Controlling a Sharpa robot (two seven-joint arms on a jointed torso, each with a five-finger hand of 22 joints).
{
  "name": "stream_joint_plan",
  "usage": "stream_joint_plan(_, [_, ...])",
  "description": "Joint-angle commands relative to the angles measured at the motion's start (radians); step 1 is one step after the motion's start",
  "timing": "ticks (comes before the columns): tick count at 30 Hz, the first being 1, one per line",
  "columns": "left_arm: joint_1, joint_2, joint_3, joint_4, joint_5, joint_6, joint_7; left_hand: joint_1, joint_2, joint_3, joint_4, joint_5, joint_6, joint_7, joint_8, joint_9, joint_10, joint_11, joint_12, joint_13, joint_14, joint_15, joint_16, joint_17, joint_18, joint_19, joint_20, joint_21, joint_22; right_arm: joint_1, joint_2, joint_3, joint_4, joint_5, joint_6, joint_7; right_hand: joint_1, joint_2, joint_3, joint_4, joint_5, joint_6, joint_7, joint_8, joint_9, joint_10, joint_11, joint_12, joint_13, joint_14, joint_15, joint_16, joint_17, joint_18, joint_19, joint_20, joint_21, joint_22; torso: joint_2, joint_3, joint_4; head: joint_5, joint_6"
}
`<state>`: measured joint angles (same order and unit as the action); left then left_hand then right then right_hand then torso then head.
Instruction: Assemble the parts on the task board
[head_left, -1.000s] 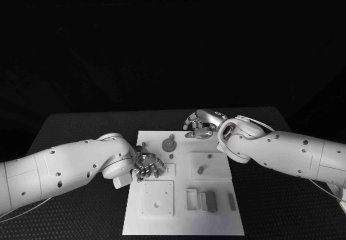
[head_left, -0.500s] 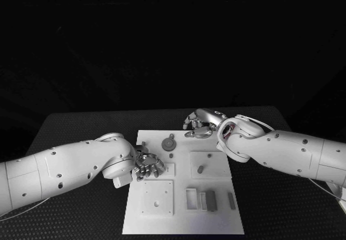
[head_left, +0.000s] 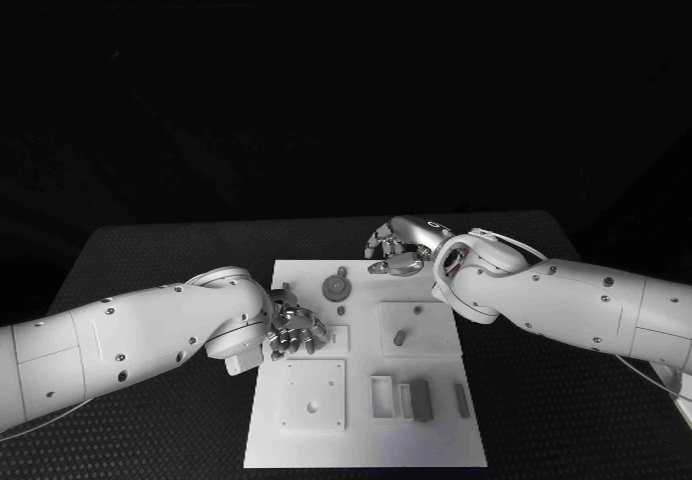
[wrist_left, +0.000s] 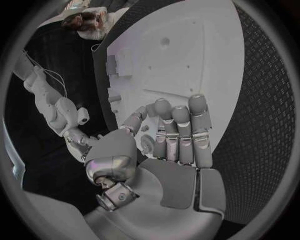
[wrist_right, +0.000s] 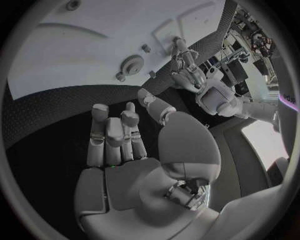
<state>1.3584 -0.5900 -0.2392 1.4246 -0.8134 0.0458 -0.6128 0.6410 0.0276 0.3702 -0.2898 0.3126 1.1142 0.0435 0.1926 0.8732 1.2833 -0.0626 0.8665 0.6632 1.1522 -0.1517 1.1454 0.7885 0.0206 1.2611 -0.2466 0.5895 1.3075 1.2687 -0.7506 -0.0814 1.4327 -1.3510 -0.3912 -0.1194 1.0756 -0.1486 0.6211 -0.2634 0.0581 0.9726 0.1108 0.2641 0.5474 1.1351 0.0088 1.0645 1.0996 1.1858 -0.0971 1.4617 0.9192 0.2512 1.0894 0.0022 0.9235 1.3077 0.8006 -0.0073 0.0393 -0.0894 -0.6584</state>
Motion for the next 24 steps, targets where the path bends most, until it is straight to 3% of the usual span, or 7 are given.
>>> stream_joint_plan(1, [-0.001, 0.003, 0.000, 0.003, -0.020, 0.014, 0.013, 0.009, -0.001, -0.007, 0.001, -0.004, 0.006, 0.000, 0.005, -0.001, -0.001, -0.005, 0.003, 0.001, -0.003, -0.008, 0.005, -0.001, 0.040, 0.000, -0.004, 0.005, 0.022, -0.001, 0.000, 0.000, 0.002, -0.002, 0.012, 0.009, -0.007, 0.006, 0.000, -0.001, -0.001, 0.000, 0.009, -0.005, 0.001, -0.004, -0.001, -0.001, -0.001, -0.007, 0.001, -0.004, 0.001, 0.011, -0.004, -0.002, -0.004, 0.016, 0.000, -0.0004, 0.0009, 0.000, 0.000])
stream_joint_plan(13, [-0.001, 0.002, 0.000, 0.004, -0.021, 0.006, 0.019, 0.062, 0.014, -0.002, -0.002, 0.007, 0.006, 0.001, 0.008, -0.002, -0.002, -0.005, 0.005, 0.000, -0.005, -0.008, 0.009, -0.005, 0.039, -0.004, -0.006, 0.011, 0.023, -0.001, 0.000, 0.000, 0.001, -0.002, 0.014, 0.009, -0.007, 0.006, 0.000, 0.000, -0.001, 0.000, 0.009, -0.005, 0.001, -0.004, -0.001, -0.001, -0.001, -0.007, 0.001, -0.004, 0.001, 0.011, -0.004, -0.002, -0.004, 0.016, 0.000, -0.0007, 0.0015, 0.001, -0.001])
stream_joint_plan(14, [-0.001, 0.002, 0.000, 0.005, -0.021, 0.006, 0.020, 0.151, -0.008, 0.062, 0.018, -0.073, 0.007, -0.001, 0.010, 0.000, -0.002, -0.008, 0.006, 0.000, -0.006, -0.012, 0.011, -0.006, 0.044, -0.002, -0.009, 0.013, 0.022, -0.001, 0.000, 0.000, 0.000, -0.002, 0.014, 0.009, -0.007, 0.006, 0.000, -0.001, -0.001, 0.000, 0.009, -0.005, 0.001, -0.004, -0.001, -0.001, -0.001, -0.007, 0.001, -0.004, 0.001, 0.011, -0.004, -0.002, -0.004, 0.016, -0.001, -0.0011, 0.0015, 0.001, -0.002])
stream_joint_plan(15, [-0.002, 0.002, 0.000, 0.005, -0.020, 0.005, 0.021, 0.168, -0.013, 0.091, 0.030, -0.100, 0.007, 0.001, 0.010, -0.002, -0.001, -0.007, 0.005, -0.001, -0.005, -0.010, 0.011, -0.008, 0.040, -0.001, -0.005, 0.012, 0.020, -0.001, 0.000, 0.000, 0.000, -0.002, 0.015, 0.009, -0.007, 0.006, 0.000, 0.000, -0.001, 0.000, 0.009, -0.005, 0.001, -0.004, -0.001, -0.001, -0.001, -0.007, 0.001, -0.004, 0.001, 0.011, -0.004, -0.002, -0.004, 0.016, -0.001, -0.0011, 0.0013, 0.001, -0.002])
stream_joint_plan(19, [-0.002, 0.002, 0.000, 0.005, -0.018, 0.004, 0.022, 0.183, -0.019, 0.136, 0.041, -0.105, 0.009, 0.001, 0.011, -0.006, 0.001, -0.004, 0.006, -0.003, -0.003, -0.006, 0.012, -0.014, 0.035, 0.002, -0.003, 0.014, 0.020, -0.001, 0.000, 0.000, 0.000, -0.002, 0.015, 0.010, -0.007, 0.006, 0.000, 0.000, -0.001, 0.000, 0.009, -0.005, 0.001, -0.004, -0.001, -0.001, -0.001, -0.007, 0.001, -0.004, 0.001, 0.011, -0.004, -0.002, -0.004, 0.016, 0.000, -0.0011, 0.0015, 0.001, -0.001])
stream_joint_plan(24, [-0.002, 0.001, 0.000, 0.005, -0.015, -0.009, 0.026, 0.199, -0.010, 0.155, 0.031, -0.103, 0.013, 0.000, 0.015, -0.007, 0.002, -0.004, 0.007, -0.004, -0.002, -0.006, 0.015, -0.016, 0.034, 0.003, -0.004, 0.017, 0.021, -0.001, 0.001, 0.000, -0.001, -0.002, 0.017, 0.010, -0.008, 0.006, 0.000, 0.000, -0.001, 0.000, 0.009, -0.005, 0.001, -0.004, -0.001, -0.001, -0.001, -0.007, 0.001, -0.004, 0.001, 0.011, -0.004, -0.002, -0.004, 0.016, 0.000, -0.0011, 0.0015, 0.001, -0.002])
